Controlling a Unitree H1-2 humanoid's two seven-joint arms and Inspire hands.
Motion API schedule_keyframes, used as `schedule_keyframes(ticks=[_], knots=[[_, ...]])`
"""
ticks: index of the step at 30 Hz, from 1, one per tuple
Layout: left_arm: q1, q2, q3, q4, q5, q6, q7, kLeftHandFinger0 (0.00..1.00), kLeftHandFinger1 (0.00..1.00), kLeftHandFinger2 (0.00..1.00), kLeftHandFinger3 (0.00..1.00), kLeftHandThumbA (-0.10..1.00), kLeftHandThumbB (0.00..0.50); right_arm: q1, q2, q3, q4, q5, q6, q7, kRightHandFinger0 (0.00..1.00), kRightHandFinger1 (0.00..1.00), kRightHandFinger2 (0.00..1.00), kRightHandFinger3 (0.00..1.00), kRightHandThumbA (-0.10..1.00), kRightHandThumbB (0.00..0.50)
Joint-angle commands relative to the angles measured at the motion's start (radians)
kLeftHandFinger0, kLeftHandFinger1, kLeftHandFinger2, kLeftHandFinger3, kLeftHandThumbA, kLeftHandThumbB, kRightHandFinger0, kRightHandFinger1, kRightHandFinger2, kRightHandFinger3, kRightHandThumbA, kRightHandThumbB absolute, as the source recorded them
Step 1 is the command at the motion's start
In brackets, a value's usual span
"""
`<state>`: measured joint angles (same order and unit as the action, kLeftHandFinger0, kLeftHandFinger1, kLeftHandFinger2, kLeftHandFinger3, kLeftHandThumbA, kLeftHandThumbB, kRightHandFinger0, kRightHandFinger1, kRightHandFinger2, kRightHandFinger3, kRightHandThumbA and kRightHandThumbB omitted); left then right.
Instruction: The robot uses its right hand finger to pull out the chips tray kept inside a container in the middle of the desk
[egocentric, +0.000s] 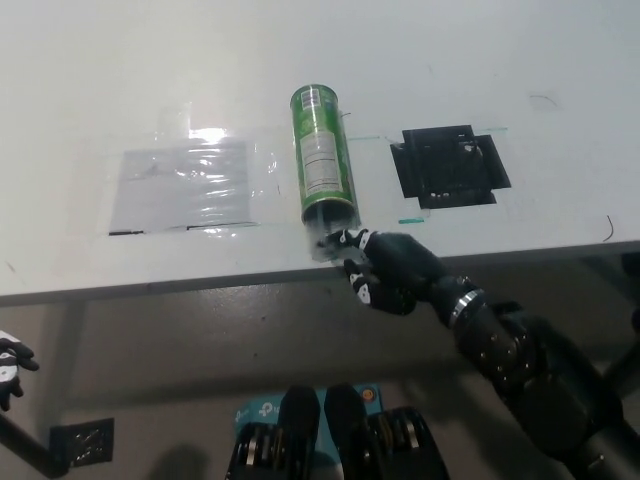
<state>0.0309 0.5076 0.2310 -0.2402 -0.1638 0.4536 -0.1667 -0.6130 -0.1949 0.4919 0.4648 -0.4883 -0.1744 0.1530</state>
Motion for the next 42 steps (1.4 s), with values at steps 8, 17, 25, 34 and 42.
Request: schedule_keyframes(ticks=[8,17,25,34,42], knots=[[-0.013,0.032,0.011,-0.026,0.003,0.007,-0.012,0.20,0.25,0.38,0.74,-0.10,0.000,0.078,-0.013,0.012,-0.162,-0.016,-0.003,0.054,0.00,0.00,0.84,0.83,-0.10,0.196],[-0.012,0.022,0.016,-0.025,-0.003,0.013,-0.007,0.20,0.24,0.36,0.75,-0.10,0.000,0.159,-0.053,-0.012,-0.302,0.012,0.045,0.109,0.03,0.11,0.80,0.85,-0.10,0.172],[-0.011,0.024,0.017,-0.023,-0.009,0.013,-0.012,0.21,0.25,0.36,0.74,-0.10,0.000,0.198,-0.059,-0.029,-0.345,0.024,0.052,0.124,0.08,0.17,0.78,0.86,-0.10,0.184],[-0.012,0.022,0.017,-0.017,-0.006,0.009,-0.009,0.20,0.25,0.35,0.74,-0.10,0.000,0.238,-0.053,-0.044,-0.387,0.018,0.108,0.155,0.00,0.07,0.81,0.90,-0.10,0.166],[-0.012,0.022,0.018,-0.017,-0.011,0.007,-0.013,0.20,0.24,0.34,0.74,-0.10,0.000,0.238,-0.040,-0.046,-0.385,0.008,0.101,0.139,0.00,0.08,1.00,1.00,-0.10,0.176]])
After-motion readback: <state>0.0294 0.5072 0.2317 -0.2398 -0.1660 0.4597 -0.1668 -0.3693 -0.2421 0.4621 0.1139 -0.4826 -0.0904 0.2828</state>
